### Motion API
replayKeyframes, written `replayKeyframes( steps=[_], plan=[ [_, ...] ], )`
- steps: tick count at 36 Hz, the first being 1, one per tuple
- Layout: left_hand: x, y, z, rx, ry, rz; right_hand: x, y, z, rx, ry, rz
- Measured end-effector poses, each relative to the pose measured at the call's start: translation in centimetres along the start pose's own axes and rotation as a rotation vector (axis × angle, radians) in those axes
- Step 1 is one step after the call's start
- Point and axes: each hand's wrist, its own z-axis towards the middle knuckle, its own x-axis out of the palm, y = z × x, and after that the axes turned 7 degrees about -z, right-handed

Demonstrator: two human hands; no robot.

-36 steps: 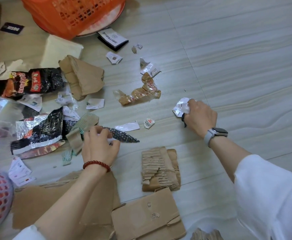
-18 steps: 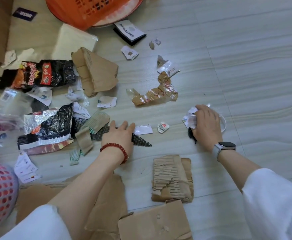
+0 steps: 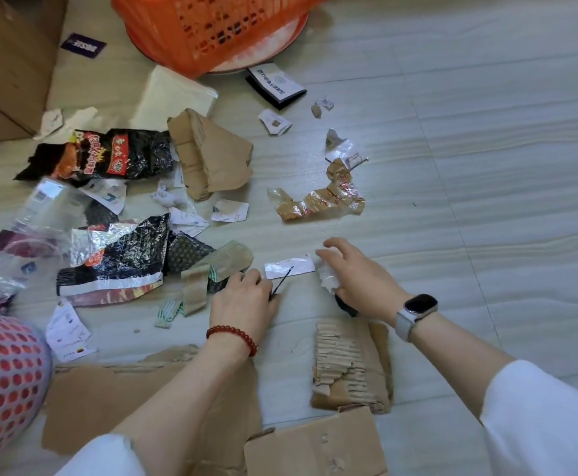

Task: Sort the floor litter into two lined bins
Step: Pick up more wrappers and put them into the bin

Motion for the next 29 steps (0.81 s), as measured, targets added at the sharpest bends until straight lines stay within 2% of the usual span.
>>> replayKeyframes(
  steps=[3,6,11,17,24,29],
  plan=[
    [0.2,1.0,-0.3,0.048,-0.113,-0.122,0.8,0.6,0.6,-0.024,0.022,-0.028],
    [0.4,2.5,-1.0,0.089,-0.240,-0.150,1.5,1.1,0.9,0.056,-0.027,0.009],
    [0.2,4.3,-2.8,0.076,-0.416,-0.227,1.7,1.5,0.9,0.134,-0.004,-0.007],
    [-0.6,5.5,-4.7,0.086,-0.422,-0.236,1.1,3.0,2.4,0.084,0.073,-0.020],
    [-3.1,6.9,-5.8,0.153,-0.397,-0.180,0.7,4.0,3.8,0.185,0.063,-0.089],
    [-6.3,7.7,-5.2,0.237,-0.417,-0.346,0.0,5.2,3.1,0.291,0.094,-0.121]
  ],
)
